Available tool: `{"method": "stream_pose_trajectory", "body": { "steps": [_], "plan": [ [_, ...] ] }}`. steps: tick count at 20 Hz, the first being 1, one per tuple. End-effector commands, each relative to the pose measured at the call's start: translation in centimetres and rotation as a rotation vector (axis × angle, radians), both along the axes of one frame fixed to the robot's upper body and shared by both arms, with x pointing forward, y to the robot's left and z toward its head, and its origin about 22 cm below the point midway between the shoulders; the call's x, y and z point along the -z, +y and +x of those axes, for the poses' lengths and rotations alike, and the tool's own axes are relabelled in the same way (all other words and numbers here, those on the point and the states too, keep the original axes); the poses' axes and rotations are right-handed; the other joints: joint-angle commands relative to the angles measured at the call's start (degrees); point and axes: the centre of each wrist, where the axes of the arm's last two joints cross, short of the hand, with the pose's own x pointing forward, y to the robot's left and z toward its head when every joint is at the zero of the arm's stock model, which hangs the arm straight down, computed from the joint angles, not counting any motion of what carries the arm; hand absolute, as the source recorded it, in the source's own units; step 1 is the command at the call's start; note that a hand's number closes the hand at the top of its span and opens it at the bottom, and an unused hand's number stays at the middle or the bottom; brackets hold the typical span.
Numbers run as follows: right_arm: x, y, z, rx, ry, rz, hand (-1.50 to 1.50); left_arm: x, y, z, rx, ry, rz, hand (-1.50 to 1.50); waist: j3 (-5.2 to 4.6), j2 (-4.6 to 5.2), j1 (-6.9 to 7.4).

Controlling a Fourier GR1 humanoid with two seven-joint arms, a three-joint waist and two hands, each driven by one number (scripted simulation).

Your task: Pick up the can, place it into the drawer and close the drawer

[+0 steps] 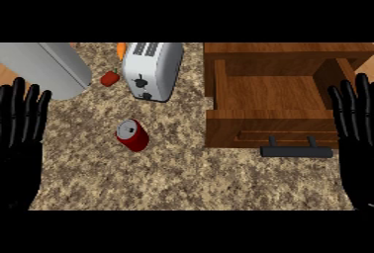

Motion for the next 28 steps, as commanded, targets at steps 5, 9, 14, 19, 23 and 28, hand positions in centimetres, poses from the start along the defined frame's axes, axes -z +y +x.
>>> {"method": "stream_pose_trajectory", "body": {
  "steps": [5, 9, 14, 19, 23, 28],
  "plan": [
    [-0.4, 0.5, 0.6, -0.02, -0.021, -0.018, -1.5, -1.1, -4.2, 1.3, 0.764, -0.085, 0.024, -1.5, -2.56, 1.86, -4.85],
    [3.4, -0.9, 0.0, 0.085, 0.301, -0.007, -1.5, 1.8, -0.8, 2.2, 0.877, 0.258, 0.235, -1.5, -2.35, 2.23, -3.84],
    [3.0, -1.1, -1.0, 0.114, 0.344, -0.015, -1.5, 0.8, 5.1, 4.8, 0.974, 0.304, 0.202, -1.5, -2.29, 1.6, -1.91],
    [2.4, -2.1, -2.2, 0.156, 0.348, -0.022, -1.5, -0.1, 8.6, 6.1, 1.001, 0.311, 0.226, -1.5, -2.25, 1.44, -1.35],
    [4.9, -3.0, -3.1, 0.117, 0.333, -0.018, -1.5, -1.8, 7.9, 7.2, 0.99, 0.348, 0.186, -1.5, -2.21, 1.41, -1.28],
    [4.8, -5.0, -5.5, 0.145, 0.338, -0.021, -1.5, 0.9, 8.5, 8.9, 0.941, 0.387, 0.193, -1.5, -2.23, 1.44, -1.81]
  ]
}}
